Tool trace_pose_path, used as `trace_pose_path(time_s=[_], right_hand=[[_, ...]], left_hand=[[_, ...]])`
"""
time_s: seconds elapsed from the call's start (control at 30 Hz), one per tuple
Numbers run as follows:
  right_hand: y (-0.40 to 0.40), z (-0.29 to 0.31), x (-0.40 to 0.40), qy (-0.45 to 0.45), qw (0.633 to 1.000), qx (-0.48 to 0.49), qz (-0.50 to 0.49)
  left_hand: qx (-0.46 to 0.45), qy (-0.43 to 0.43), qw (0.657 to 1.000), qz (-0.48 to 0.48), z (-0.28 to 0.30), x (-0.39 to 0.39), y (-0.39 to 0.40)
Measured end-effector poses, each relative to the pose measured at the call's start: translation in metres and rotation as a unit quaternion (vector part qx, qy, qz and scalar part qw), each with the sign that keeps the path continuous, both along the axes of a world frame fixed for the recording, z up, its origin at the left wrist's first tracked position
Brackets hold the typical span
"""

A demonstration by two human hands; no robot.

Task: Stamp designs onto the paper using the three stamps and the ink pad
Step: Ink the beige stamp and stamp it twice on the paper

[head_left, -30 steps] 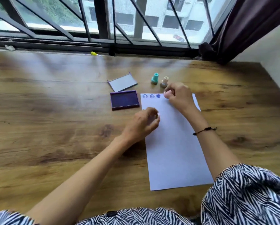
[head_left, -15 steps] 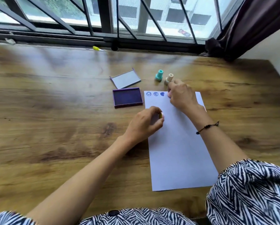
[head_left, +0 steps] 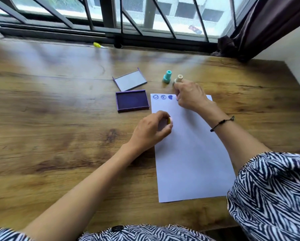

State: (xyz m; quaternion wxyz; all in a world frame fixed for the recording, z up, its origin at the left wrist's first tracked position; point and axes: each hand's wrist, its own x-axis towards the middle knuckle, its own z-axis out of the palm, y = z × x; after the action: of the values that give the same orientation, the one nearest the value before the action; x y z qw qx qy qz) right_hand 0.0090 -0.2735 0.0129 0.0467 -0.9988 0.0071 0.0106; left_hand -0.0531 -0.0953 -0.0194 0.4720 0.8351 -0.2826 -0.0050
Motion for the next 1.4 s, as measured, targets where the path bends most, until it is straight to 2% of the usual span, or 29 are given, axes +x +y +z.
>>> trace_pose_path(time_s=[0.4, 0.5, 0.67, 0.77, 0.87, 0.97, 1.03, 1.1, 1.2, 1.4], right_hand=[[0.004, 0.004, -0.009, -0.008, 0.999, 0.047, -0.011], [0.000, 0.014, -0.015, -0.028, 0.989, 0.129, -0.062], [-0.012, 0.042, -0.030, -0.150, 0.950, 0.231, -0.148], [-0.017, 0.044, -0.043, -0.143, 0.930, 0.287, -0.180], [-0.014, 0.041, -0.053, -0.109, 0.900, 0.374, -0.195], [-0.003, 0.042, -0.065, -0.063, 0.833, 0.514, -0.194], [0.009, 0.043, -0.073, -0.029, 0.796, 0.582, -0.161], [0.022, 0.043, -0.079, -0.010, 0.777, 0.617, -0.123], [0.036, 0.046, -0.082, -0.013, 0.776, 0.624, -0.095], [0.047, 0.048, -0.082, -0.055, 0.810, 0.580, -0.066]], left_hand=[[0.033, -0.056, 0.998, -0.023, 0.000, -0.003, 0.000], [0.048, -0.074, 0.996, -0.031, -0.001, -0.006, 0.000], [0.047, -0.078, 0.996, -0.017, 0.000, -0.005, -0.002], [0.041, -0.069, 0.997, -0.015, -0.004, -0.004, -0.001], [0.018, -0.035, 0.999, -0.020, -0.001, -0.001, 0.000], [-0.060, 0.047, 0.997, 0.005, 0.008, 0.002, 0.004], [-0.119, 0.122, 0.985, 0.032, 0.017, 0.005, 0.006], [-0.181, 0.187, 0.965, 0.038, 0.026, 0.007, 0.008], [-0.220, 0.209, 0.952, 0.037, 0.035, 0.008, 0.010], [-0.230, 0.214, 0.948, 0.045, 0.040, 0.010, 0.011]])
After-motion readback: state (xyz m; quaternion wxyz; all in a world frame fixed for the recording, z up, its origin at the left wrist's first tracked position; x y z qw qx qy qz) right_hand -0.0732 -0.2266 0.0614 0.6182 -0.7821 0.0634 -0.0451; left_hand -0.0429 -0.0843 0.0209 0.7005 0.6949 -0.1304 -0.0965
